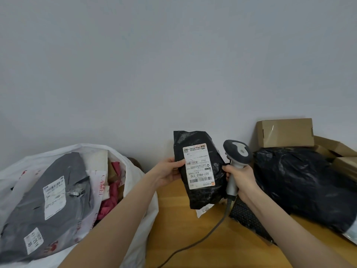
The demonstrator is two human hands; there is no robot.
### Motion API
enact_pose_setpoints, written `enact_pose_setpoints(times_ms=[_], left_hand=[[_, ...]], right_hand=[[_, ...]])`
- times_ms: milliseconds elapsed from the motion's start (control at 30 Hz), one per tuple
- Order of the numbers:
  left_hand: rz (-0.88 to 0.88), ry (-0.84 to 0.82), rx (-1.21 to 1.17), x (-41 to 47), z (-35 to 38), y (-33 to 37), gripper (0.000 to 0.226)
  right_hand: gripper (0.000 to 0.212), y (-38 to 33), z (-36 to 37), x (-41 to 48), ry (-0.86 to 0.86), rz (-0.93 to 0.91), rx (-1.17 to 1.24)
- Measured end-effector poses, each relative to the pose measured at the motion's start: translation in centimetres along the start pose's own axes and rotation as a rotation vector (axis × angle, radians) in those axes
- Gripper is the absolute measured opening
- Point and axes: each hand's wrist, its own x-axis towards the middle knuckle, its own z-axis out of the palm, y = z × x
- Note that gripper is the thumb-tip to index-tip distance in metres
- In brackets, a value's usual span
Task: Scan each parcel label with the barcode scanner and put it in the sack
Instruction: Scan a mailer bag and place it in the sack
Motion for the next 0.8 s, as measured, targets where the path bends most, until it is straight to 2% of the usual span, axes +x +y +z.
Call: enact_pose_setpoints(times_ms=[133, 200, 300, 367, 533, 800], left_hand=[[0.114, 0.130, 0.146, 0.0, 0.4, 0.1, 0.021], [0.174, 0.182, 0.135, 0.2, 0.4, -0.1, 0.017], [0.231, 0.243, 0.141, 0.5, -0.3, -0.1, 0.019], [0.258, 0.278, 0.152, 0.9, -0.9, 0.0, 0.018], [0.264, 0.341, 0.140, 1.6, -1.7, -0.3, 0.019], [0.246, 0.437, 0.164, 2.4, -2.2, -1.1, 0.024]], right_hand=[[0.016, 0.5, 0.0, 0.4, 0.056, 0.006, -0.016], [0.011, 0.8, 0.1, 0.4, 0.069, 0.010, -0.027], [0.014, 1.0, 0.1, -0.7, 0.069, -0.005, -0.043], [0.007, 0.9, 0.3, -2.3, 0.015, -0.026, -0.074], [0.014, 2.1, 1.4, -6.6, -0.178, 0.008, -0.212], [0.023, 3.1, 2.9, -8.6, -0.218, 0.065, -0.257]])
